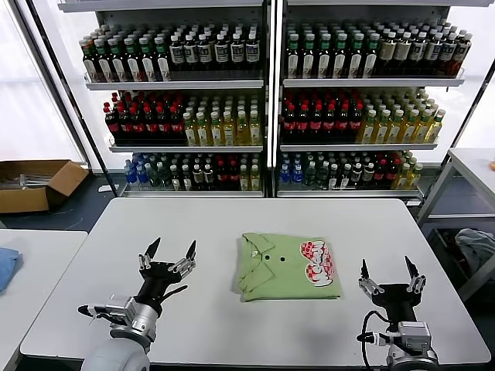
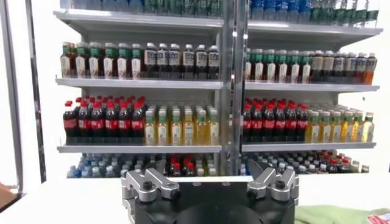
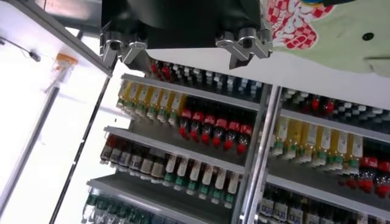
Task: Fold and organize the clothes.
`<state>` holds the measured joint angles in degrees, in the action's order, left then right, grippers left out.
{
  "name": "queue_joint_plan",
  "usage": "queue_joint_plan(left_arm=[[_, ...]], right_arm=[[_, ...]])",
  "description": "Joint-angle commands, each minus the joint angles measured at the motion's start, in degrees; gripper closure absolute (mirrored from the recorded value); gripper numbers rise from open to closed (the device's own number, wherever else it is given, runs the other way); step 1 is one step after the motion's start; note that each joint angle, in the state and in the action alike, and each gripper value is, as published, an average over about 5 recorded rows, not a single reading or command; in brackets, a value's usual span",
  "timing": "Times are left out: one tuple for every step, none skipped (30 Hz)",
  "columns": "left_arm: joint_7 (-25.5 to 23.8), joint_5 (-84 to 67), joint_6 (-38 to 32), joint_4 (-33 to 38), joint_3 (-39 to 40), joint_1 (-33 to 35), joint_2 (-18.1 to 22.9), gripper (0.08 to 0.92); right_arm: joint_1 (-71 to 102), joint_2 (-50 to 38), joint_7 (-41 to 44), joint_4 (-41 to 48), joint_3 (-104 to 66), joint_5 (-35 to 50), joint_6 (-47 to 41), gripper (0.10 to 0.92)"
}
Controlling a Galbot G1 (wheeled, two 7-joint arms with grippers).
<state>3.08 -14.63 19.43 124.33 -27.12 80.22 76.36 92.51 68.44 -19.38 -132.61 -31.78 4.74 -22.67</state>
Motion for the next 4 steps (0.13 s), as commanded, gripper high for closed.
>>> queue_joint_plan(left_arm=[[-0.52, 0.29, 0.05, -0.4, -0.04, -0.17, 0.03, 0.177], [-0.51, 0.32, 0.0, -0.47, 0.05, -0.12, 0.11, 0.177], [-0.5, 0.32, -0.02, -0.49, 0.08, -0.09, 0.16, 0.177], [-0.49, 0.33, -0.04, -0.52, 0.13, -0.06, 0.22, 0.177]], right_arm=[[1.32, 0.41, -0.01, -0.21, -0.32, -0.4, 0.41, 0.203], [1.56, 0.53, 0.02, -0.3, -0.37, -0.5, 0.48, 0.203], [1.65, 0.58, 0.03, -0.35, -0.4, -0.54, 0.52, 0.203], [1.75, 0.63, 0.05, -0.42, -0.43, -0.57, 0.53, 0.203]])
